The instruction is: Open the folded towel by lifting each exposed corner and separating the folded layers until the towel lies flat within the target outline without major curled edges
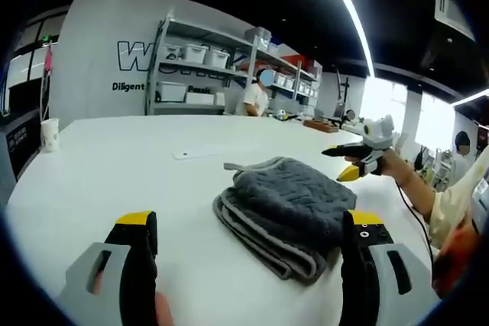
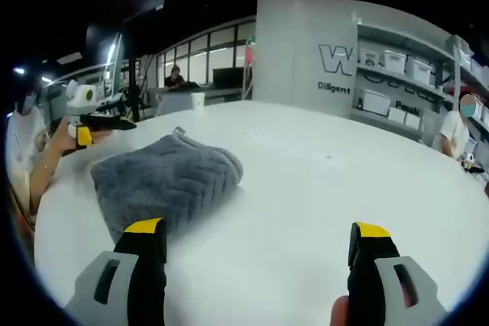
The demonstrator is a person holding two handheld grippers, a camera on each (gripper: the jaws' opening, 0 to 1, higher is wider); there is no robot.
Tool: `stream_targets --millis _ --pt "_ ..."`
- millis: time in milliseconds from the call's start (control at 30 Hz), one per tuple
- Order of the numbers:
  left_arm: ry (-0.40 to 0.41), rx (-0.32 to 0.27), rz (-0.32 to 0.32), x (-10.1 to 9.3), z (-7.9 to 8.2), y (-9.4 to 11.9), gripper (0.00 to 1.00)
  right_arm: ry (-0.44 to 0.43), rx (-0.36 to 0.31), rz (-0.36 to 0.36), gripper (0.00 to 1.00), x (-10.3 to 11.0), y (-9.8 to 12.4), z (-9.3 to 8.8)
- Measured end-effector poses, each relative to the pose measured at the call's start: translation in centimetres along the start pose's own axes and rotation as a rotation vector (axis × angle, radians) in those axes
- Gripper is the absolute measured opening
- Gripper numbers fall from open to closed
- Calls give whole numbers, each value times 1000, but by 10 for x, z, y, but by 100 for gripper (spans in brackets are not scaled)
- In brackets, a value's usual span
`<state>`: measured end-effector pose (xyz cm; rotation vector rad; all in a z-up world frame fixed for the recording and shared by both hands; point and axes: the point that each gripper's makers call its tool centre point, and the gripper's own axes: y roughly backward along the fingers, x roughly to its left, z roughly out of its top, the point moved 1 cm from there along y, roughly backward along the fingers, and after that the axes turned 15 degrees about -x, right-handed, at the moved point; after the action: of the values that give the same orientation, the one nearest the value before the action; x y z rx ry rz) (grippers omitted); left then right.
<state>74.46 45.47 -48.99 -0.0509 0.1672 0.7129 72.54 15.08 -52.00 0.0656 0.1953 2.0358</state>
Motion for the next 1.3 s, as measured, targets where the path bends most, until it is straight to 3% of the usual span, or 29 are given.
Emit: stream_targets --millis 667,1300 --pt "-5 20 10 5 -3 0 99 1 9 2 100 -4 -1 -1" --pt "-27 2 8 0 4 5 99 28 19 24 100 4 2 1"
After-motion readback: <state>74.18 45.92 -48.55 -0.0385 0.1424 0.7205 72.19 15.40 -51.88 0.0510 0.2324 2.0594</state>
